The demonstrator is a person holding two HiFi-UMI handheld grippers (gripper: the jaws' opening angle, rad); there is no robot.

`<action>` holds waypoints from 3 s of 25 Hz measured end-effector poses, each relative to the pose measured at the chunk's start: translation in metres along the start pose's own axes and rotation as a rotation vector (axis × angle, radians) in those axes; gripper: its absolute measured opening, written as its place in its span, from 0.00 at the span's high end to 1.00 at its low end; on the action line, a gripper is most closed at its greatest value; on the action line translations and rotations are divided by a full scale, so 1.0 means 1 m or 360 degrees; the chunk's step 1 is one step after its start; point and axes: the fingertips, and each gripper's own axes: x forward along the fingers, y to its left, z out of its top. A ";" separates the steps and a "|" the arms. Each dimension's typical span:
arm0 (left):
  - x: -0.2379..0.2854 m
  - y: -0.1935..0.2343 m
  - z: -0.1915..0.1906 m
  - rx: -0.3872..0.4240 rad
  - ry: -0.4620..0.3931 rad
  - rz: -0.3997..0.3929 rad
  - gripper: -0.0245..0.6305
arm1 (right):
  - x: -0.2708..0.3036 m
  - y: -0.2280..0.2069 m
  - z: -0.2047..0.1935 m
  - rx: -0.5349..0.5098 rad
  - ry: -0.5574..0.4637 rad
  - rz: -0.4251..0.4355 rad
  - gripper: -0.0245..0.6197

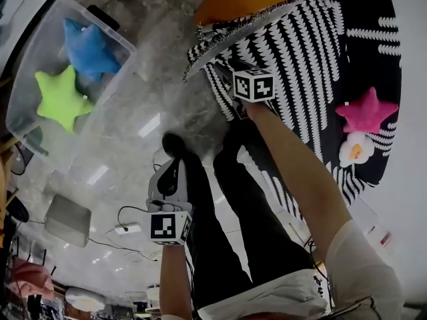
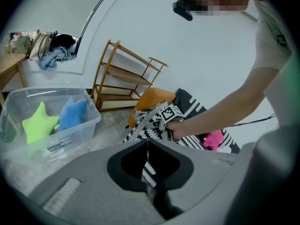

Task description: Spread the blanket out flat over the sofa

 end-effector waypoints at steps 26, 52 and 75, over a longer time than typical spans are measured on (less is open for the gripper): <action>-0.005 0.027 0.000 -0.0020 0.0009 0.0056 0.93 | 0.047 0.008 0.095 0.0112 -0.0346 0.0036 0.93; -0.019 -0.076 0.097 0.0044 -0.0184 0.0015 0.93 | -0.061 0.045 0.082 -0.0238 -0.0108 0.0257 0.68; -0.028 -0.019 0.064 0.0055 -0.0160 0.0108 0.93 | -0.024 0.073 0.047 -0.0185 -0.0119 0.0275 0.68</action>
